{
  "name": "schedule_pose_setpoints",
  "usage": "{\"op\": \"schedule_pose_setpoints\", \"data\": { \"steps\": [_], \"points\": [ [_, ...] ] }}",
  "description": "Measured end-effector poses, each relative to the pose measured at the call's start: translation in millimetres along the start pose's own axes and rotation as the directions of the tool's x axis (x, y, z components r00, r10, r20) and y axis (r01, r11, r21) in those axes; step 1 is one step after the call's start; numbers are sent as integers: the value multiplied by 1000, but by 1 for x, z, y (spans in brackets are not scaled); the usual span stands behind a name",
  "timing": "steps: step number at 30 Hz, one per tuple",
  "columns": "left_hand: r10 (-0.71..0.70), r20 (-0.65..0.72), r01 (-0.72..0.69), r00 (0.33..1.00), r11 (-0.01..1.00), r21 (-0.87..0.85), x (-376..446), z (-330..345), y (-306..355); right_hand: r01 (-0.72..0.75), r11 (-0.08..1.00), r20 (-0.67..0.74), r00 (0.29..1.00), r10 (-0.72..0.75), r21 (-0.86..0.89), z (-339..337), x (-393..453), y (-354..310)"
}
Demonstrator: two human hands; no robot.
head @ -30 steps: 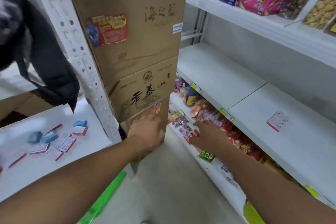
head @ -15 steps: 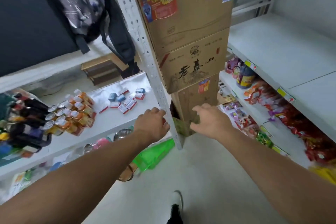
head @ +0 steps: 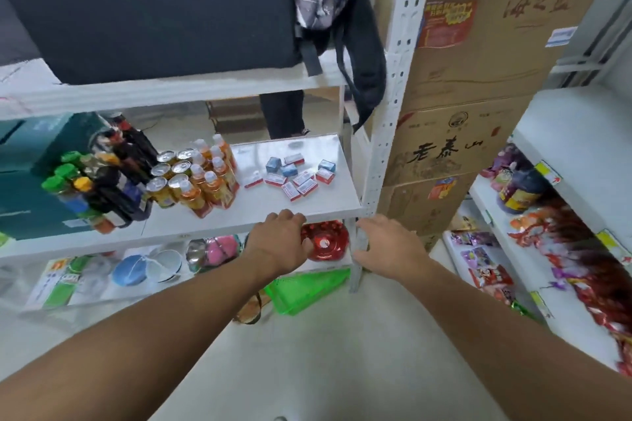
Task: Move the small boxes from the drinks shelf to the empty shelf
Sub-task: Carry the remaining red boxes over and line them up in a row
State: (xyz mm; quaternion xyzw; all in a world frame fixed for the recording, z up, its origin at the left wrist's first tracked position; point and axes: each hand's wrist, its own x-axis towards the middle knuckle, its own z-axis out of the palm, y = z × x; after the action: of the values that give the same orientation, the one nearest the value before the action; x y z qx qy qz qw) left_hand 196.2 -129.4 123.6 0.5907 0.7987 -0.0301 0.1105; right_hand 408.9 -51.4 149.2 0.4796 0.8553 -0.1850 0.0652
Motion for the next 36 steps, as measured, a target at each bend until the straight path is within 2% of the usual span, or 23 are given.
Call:
{"op": "schedule_pose_setpoints", "data": {
  "steps": [7, 12, 18, 32, 36],
  "points": [
    [-11, 41, 13, 999, 999, -38, 9, 16, -106, -16, 999, 59, 998, 19, -39, 39, 46, -72],
    [-17, 77, 20, 997, 999, -40, 26, 22, -145, 1, 999, 69, 998, 2, -47, 52, 74, -98],
    [0, 104, 3, 995, 1000, -28, 64, 19, -153, 50, 994, 84, 996, -42, -95, 46, 115, -105],
    [-41, 166, 40, 985, 999, 13, 192, 44, -131, 180, 980, 155, 974, -166, -81, 59, 282, -47],
    [20, 164, -25, 986, 999, 32, 231, 59, -132, 195, 974, 184, 968, -172, -118, 70, 321, -38]
  ]
}}
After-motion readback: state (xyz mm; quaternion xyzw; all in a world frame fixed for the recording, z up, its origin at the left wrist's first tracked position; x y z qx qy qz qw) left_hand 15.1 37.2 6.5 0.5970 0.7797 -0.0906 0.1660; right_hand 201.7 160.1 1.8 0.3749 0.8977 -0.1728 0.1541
